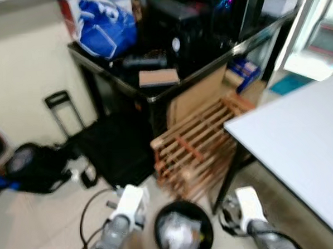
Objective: Picking trash to rubbish bin
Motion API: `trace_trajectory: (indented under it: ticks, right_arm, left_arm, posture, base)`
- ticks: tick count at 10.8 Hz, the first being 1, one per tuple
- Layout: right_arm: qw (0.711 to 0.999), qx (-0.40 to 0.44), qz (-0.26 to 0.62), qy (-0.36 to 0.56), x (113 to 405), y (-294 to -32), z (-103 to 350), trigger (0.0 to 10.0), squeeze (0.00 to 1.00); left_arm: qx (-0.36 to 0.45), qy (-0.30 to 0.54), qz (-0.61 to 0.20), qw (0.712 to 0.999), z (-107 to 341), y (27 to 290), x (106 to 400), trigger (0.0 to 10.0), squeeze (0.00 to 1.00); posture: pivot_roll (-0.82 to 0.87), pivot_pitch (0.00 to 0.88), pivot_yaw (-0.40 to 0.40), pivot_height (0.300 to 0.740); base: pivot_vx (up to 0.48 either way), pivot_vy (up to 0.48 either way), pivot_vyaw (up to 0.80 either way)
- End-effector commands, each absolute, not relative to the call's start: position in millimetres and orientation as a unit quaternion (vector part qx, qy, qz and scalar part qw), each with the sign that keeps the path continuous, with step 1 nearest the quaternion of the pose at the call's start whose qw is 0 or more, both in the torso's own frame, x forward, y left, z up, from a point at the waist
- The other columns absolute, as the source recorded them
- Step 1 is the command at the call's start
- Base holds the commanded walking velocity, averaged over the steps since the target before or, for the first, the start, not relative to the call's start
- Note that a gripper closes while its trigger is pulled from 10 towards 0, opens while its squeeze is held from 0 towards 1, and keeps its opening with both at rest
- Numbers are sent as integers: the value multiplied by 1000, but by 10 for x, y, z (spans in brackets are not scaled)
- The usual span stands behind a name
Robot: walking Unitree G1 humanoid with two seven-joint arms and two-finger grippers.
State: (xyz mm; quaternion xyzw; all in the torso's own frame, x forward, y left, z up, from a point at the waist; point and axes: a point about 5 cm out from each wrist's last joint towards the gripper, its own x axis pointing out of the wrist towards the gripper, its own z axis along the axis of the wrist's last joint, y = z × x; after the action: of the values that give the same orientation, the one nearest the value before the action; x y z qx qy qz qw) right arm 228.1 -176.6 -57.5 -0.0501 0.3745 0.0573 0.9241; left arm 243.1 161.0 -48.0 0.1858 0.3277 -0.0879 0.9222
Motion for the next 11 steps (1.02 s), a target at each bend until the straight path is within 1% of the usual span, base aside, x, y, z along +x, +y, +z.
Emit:
trace_trajectory:
  ticks: [1,3,6,9,11]
  right_arm:
    - [926,-42,62,371,2281,-1701,-579,10000,0]
    - [926,-44,65,369,2294,-1698,-569,10000,0]
    - [926,-44,67,370,2295,-1689,-571,10000,0]
    - [924,-48,68,373,2289,-1698,-576,10000,0]
    - [920,-55,73,382,2262,-1711,-595,10000,0]
  left_arm:
    - [191,334,-79,919,-491,1680,2413,10000,0]
    - [189,328,-80,922,-472,1669,2436,10000,0]
    - [180,313,-87,928,-434,1644,2480,10000,0]
    - [182,330,-93,922,-466,1641,2451,10000,0]
    - [185,340,-111,915,-486,1561,2443,10000,0]
  posture:
    - [-50,28,23,740]
    - [-49,36,21,740]
    - [-44,45,21,740]
    - [-50,48,22,740]
    - [-53,59,17,740]
  base:
    - [379,0,0]
    - [351,0,0]
    - [0,0,0]
    - [0,0,0]
    - [0,0,0]
